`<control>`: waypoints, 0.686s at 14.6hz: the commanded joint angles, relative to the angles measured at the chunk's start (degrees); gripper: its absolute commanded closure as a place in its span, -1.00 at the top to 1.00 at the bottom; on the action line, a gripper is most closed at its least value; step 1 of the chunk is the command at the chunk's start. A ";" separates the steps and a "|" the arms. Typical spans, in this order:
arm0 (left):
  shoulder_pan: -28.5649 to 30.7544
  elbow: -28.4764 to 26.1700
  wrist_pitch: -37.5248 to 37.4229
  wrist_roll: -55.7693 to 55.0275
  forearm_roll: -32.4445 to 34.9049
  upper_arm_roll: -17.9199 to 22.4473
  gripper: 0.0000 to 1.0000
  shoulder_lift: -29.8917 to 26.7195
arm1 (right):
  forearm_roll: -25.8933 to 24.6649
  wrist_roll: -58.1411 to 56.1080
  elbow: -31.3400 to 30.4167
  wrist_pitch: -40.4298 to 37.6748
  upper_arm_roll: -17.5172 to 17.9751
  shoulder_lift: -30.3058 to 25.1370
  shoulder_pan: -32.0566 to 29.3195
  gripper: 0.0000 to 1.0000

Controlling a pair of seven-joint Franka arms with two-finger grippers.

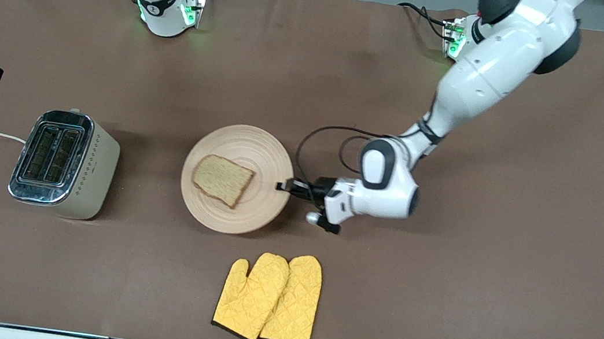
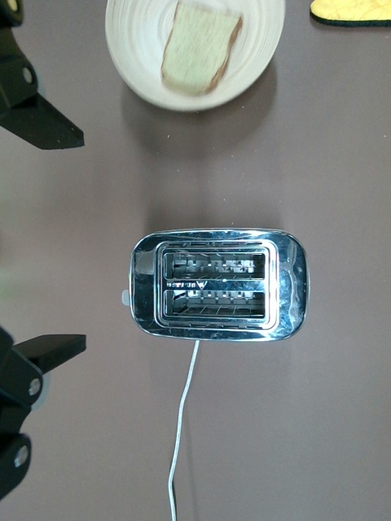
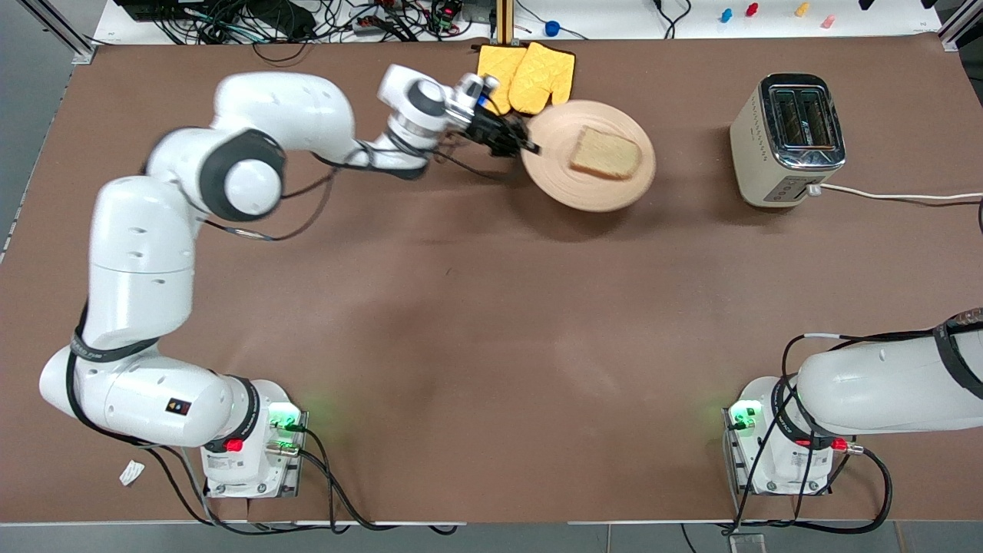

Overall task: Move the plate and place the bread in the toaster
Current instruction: 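Push the plate with the left gripper toward the toaster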

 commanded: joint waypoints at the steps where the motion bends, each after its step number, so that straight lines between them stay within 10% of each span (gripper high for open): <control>1: -2.36 6.15 0.46 0.23 -3.24 -0.01 -1.00 4.05 | 2.48 0.59 -1.75 2.06 0.30 2.21 0.58 1.00; 6: -4.74 6.86 2.48 0.67 -4.66 -0.01 -0.94 6.34 | 3.11 9.46 -11.40 15.13 0.38 3.61 4.09 1.00; 10: -4.75 6.60 3.81 0.84 -4.40 0.08 -0.07 6.43 | 2.84 21.74 -15.38 21.05 0.30 7.91 9.27 1.00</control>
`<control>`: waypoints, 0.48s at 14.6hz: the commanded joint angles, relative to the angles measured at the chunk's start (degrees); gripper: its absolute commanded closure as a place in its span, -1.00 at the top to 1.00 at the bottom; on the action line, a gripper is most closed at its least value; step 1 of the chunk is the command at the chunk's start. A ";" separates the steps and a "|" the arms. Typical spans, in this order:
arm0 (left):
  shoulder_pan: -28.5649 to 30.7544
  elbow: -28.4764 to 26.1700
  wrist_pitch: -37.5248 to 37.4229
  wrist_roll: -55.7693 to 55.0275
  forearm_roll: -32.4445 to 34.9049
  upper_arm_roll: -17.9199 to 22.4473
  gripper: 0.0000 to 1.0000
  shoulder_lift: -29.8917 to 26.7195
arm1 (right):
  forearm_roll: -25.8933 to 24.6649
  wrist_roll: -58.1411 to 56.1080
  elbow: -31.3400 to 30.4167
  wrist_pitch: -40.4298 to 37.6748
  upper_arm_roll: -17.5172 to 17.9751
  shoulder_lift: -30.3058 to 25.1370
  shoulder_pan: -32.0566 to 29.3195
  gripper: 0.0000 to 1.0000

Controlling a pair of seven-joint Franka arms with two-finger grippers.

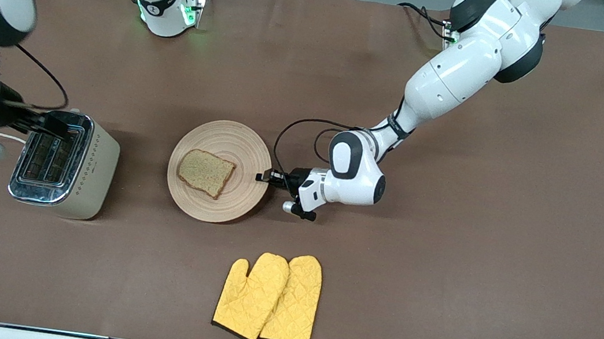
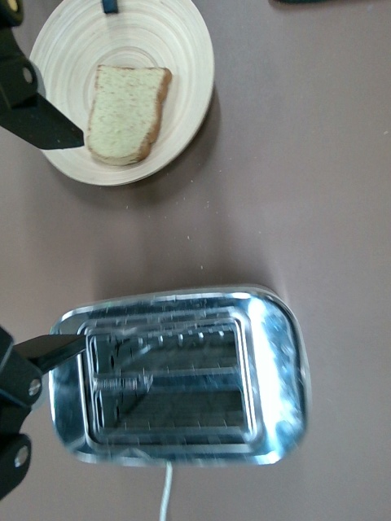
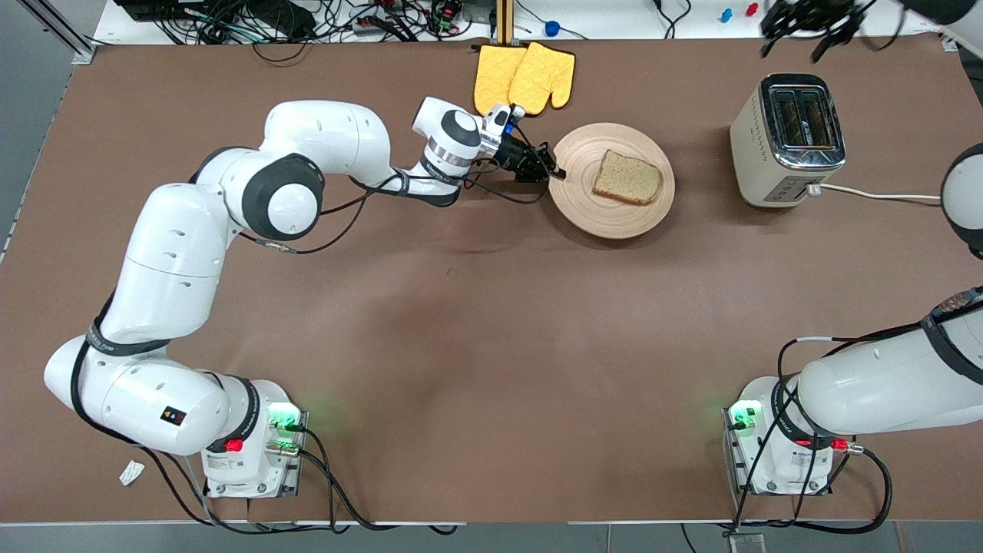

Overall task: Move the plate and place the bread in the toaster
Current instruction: 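Withdraw the left gripper while the right gripper reaches the bread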

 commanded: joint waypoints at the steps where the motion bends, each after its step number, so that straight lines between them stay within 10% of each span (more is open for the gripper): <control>1: 0.30 1.33 0.62 0.49 -1.57 -0.08 0.75 -0.02 | 0.13 10.17 -1.76 2.13 -0.15 2.63 4.05 1.00; 2: 1.70 1.33 0.62 0.75 -1.13 -0.08 1.00 -0.28 | 0.13 13.34 -1.76 3.52 -0.15 4.38 6.24 1.00; 7: 15.74 -2.10 -12.79 -1.44 11.39 0.00 1.00 -4.41 | 1.53 21.19 -6.13 9.75 0.02 9.58 10.66 1.00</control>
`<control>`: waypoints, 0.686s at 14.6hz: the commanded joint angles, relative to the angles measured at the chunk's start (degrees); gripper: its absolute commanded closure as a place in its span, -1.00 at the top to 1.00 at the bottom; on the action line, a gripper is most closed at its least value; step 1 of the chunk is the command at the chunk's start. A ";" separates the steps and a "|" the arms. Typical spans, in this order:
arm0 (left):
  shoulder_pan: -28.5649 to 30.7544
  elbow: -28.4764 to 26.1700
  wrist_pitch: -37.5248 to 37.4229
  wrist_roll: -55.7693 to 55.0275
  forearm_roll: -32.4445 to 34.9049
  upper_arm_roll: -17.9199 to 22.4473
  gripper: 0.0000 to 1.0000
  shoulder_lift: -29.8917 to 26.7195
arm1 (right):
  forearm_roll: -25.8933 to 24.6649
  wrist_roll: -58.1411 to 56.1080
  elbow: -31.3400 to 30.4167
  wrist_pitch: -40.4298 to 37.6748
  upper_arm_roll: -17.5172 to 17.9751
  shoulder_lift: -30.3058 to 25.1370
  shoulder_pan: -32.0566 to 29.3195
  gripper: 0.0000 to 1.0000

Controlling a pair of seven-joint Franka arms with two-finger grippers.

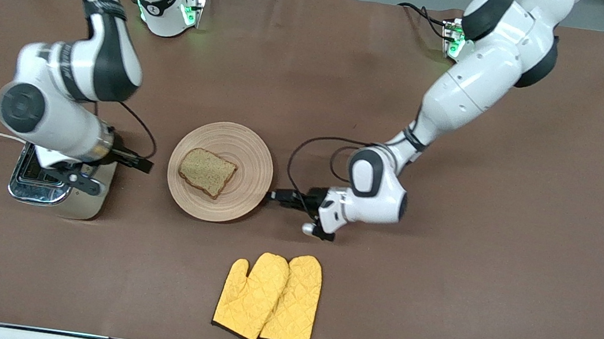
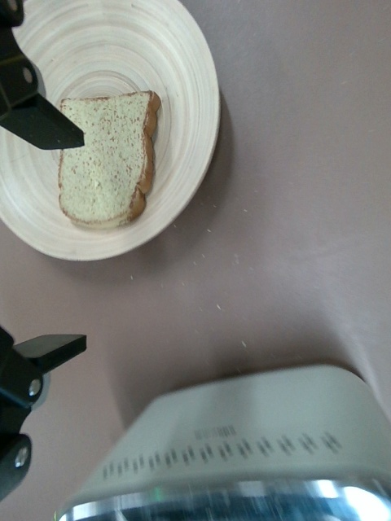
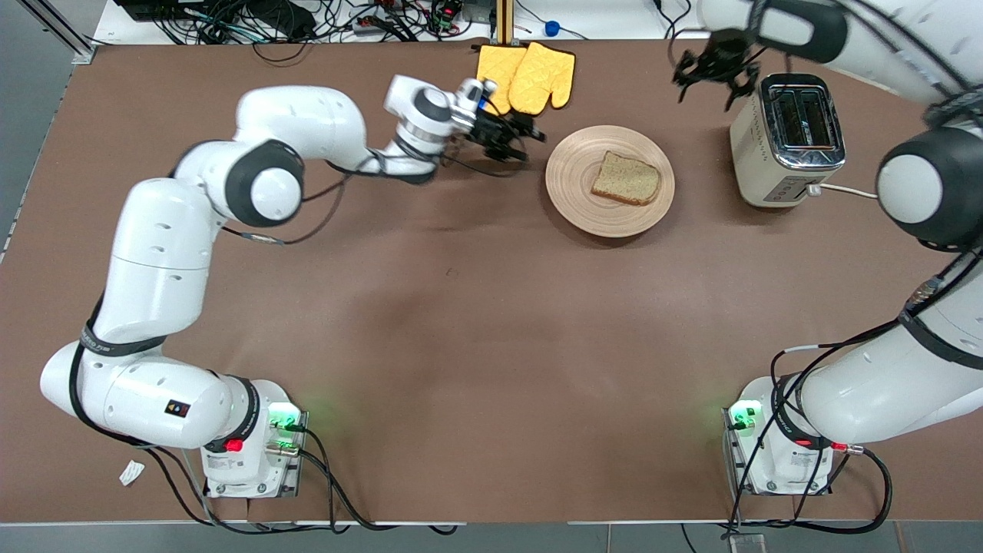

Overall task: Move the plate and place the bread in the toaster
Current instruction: 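Withdraw the left gripper while the right gripper reaches the bread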

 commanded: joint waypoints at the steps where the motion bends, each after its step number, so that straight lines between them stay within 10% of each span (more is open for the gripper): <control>1: 9.47 -2.92 -10.19 -2.66 12.17 -0.20 1.00 -4.12 | 2.27 1.39 -5.79 5.44 -0.41 -0.05 0.55 1.00; 10: 25.67 -2.57 -33.60 -7.59 54.10 -0.38 1.00 -21.68 | 5.01 2.18 -23.55 25.05 -0.32 -2.51 6.96 1.00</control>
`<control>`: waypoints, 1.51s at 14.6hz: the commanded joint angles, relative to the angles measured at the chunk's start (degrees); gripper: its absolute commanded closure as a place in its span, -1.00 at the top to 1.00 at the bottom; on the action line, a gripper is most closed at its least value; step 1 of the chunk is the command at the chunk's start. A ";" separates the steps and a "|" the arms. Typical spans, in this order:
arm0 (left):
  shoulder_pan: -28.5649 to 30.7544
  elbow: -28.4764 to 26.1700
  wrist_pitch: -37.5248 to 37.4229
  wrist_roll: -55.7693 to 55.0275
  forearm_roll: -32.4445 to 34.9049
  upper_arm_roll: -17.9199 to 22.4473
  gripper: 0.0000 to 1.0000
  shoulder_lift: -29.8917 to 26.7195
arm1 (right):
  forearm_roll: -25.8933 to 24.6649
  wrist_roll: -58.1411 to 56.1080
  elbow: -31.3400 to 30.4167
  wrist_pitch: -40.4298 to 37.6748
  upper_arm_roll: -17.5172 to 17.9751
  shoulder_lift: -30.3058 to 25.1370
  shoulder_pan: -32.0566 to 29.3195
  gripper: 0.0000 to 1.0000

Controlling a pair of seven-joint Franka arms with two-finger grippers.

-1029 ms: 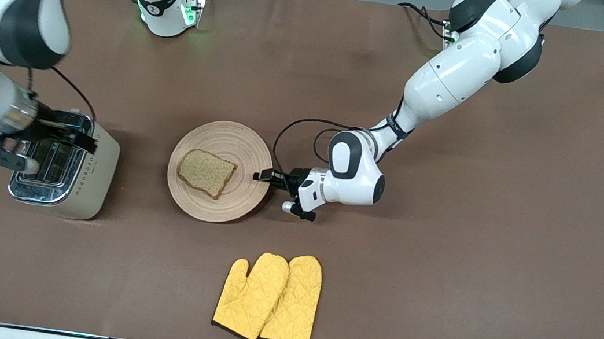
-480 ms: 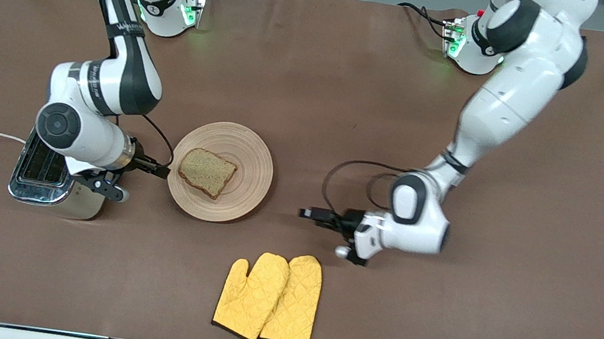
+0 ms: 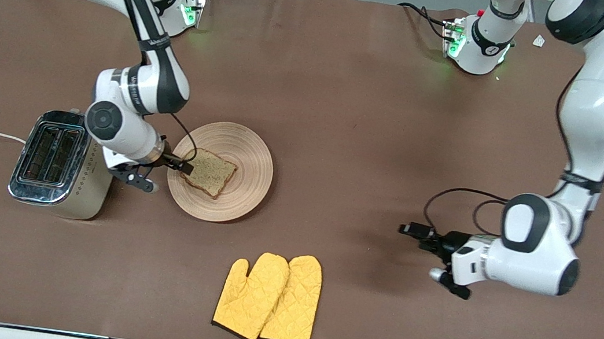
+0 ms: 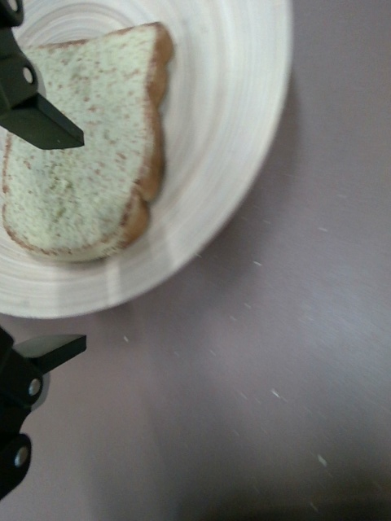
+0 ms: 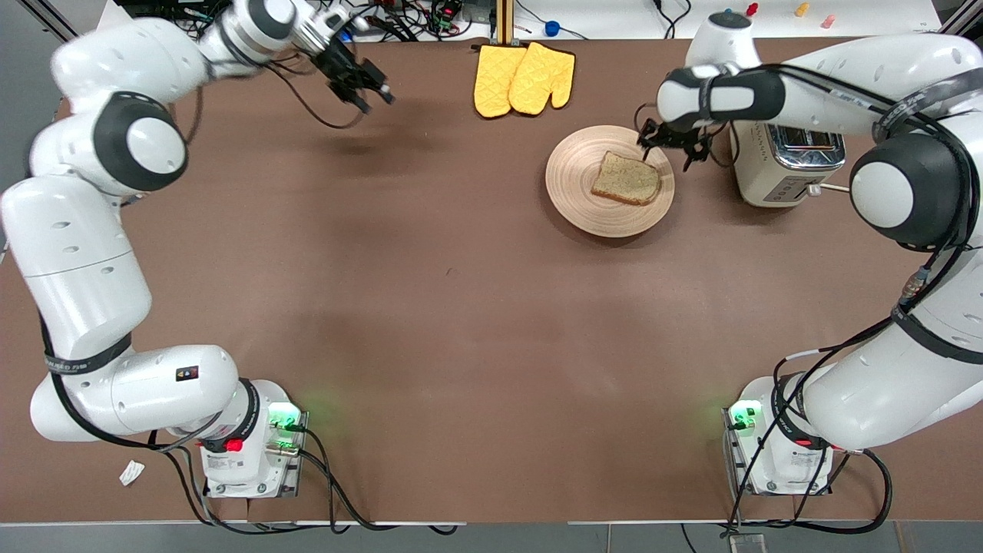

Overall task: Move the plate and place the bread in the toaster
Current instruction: 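Withdraw the left gripper while the right gripper reaches the bread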

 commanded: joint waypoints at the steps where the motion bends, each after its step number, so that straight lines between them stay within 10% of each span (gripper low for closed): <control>1: 0.26 -2.72 -2.40 -1.33 12.27 0.21 1.00 -9.26 | 0.72 0.89 -6.84 4.00 -0.38 -4.78 2.00 1.00; 14: 2.45 -2.20 -20.59 -15.66 22.44 0.21 1.00 -35.82 | 0.64 0.89 -7.92 7.18 -0.46 -4.53 2.88 0.41; 19: 2.11 -2.28 -21.83 -15.22 20.32 3.72 1.00 -38.46 | 0.72 0.89 -7.92 8.23 -0.46 -3.83 2.53 0.40; 22: -6.66 -2.55 -22.09 -15.75 18.67 13.80 1.00 -39.78 | 0.64 0.89 -9.40 10.86 -0.46 -3.47 2.53 0.40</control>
